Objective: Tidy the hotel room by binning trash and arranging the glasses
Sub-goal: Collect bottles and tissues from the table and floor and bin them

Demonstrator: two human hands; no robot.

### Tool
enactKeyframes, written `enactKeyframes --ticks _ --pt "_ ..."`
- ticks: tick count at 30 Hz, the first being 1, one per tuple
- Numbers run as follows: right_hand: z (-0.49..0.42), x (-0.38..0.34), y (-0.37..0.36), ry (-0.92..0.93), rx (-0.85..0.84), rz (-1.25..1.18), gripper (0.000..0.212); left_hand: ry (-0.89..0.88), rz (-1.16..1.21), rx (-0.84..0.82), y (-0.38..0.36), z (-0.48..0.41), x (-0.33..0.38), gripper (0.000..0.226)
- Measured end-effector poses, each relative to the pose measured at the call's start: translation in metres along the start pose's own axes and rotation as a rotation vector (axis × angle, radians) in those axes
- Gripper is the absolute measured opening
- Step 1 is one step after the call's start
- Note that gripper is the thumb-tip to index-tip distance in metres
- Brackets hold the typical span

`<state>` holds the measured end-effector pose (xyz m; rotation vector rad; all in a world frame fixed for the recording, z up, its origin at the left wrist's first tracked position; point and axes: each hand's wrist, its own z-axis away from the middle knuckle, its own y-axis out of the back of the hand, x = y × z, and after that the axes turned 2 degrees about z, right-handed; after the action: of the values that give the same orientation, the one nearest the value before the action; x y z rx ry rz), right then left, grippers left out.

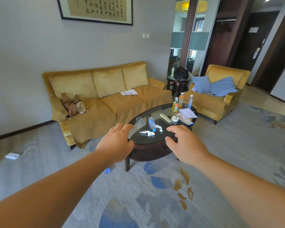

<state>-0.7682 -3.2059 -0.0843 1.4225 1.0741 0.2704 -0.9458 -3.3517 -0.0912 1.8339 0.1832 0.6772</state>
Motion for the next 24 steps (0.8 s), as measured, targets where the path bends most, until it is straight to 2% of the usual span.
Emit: enactKeyframes --ticks 8,15,24 --pt "-0.067 0.042 -0.009 -0.002 -0.015 -0.007 0.042 -0.002 -0.004 -0.026 -0.030 -0.074 0.004 0.052" --pt "-0.155 0.061 -0.012 -0.021 0.009 0.046 0.042 -0.051 0.020 0.023 -0.041 -0.170 -0.009 0.052" --pt "-0.266 0.081 -0.029 -0.066 0.028 0.070 0.040 -0.091 0.037 -0.063 -0.072 -0.285 -0.033 0.051"
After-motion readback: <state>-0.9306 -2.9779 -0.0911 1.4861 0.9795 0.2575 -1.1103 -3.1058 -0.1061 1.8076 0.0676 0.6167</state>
